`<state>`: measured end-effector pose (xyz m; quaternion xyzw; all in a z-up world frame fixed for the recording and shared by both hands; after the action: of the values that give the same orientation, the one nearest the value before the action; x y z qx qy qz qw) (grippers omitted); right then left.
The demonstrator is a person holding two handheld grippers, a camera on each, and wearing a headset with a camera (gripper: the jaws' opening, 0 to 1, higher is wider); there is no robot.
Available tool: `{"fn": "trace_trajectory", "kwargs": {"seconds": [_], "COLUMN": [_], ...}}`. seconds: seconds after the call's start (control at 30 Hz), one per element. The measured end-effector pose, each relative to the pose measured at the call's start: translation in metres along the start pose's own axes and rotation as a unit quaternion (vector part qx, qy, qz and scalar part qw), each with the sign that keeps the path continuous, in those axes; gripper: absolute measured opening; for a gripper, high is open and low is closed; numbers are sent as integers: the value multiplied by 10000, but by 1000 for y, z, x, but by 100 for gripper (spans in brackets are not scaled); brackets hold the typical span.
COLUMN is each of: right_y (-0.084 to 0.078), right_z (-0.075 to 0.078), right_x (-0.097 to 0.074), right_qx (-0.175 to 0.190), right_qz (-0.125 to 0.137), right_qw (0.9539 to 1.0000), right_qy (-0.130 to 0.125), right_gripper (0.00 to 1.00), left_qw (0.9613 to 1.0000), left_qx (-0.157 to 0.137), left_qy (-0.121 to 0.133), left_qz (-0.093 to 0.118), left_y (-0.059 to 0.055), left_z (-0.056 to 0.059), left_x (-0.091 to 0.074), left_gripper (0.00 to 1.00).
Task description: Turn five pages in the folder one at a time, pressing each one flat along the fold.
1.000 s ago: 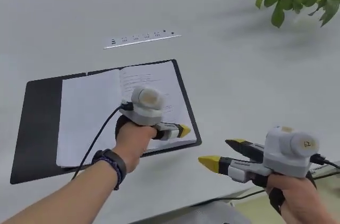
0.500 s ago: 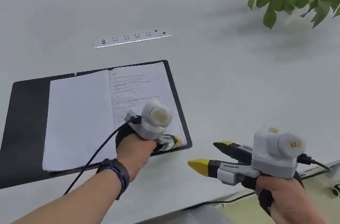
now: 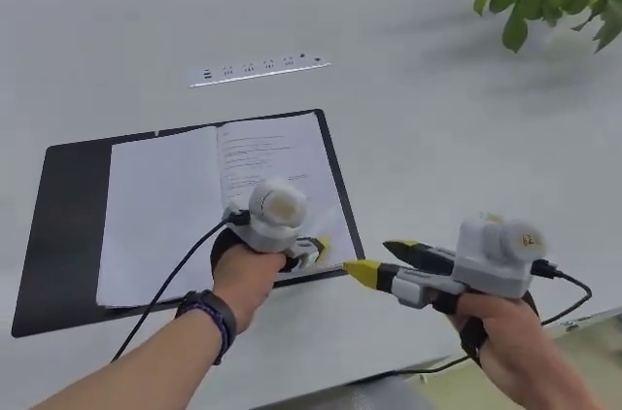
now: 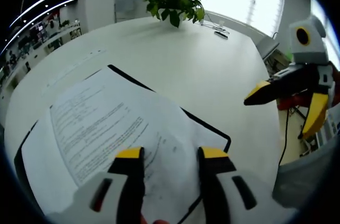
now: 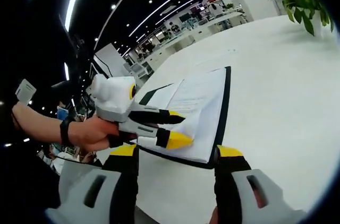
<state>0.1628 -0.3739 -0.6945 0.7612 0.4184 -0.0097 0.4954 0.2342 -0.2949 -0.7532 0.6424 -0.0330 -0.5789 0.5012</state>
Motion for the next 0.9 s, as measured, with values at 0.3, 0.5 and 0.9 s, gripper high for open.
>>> {"fn": "trace_trajectory", "kwargs": {"seconds": [0.3,0.5,0.9], "right_y": [17,11,5], "right_z": [21,26,23], "right_x": [50,80,77], "right_qx": [727,1021,1397], "right_qz": [321,199,415], "right_qw": [9968,9945,9893], "right_qy": [53,86,87], "right_gripper": [47,44,29], "left_qw": [9999,9996,9989], "left_qx": [-89,-242,-285], "left_qy": [-45,-70,-252], "left_qz": [57,123,276], "left_y": [-1,-2,-6], "left_z": [2,0,8], "left_x": [-2,-6,-20], "left_gripper": [38,37,43]}}
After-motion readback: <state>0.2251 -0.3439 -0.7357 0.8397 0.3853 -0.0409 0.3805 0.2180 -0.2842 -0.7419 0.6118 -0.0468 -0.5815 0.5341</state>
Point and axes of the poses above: the centre of the closed fingertips' face, and the gripper's own axes: x roughly forward along the fingers, z roughly to its right, y roughly out of its top, the point moved 3 cm from there along -x, roughly backward along the fingers, and after that the axes turned 4 degrees about -x, right-handed, at the moved point
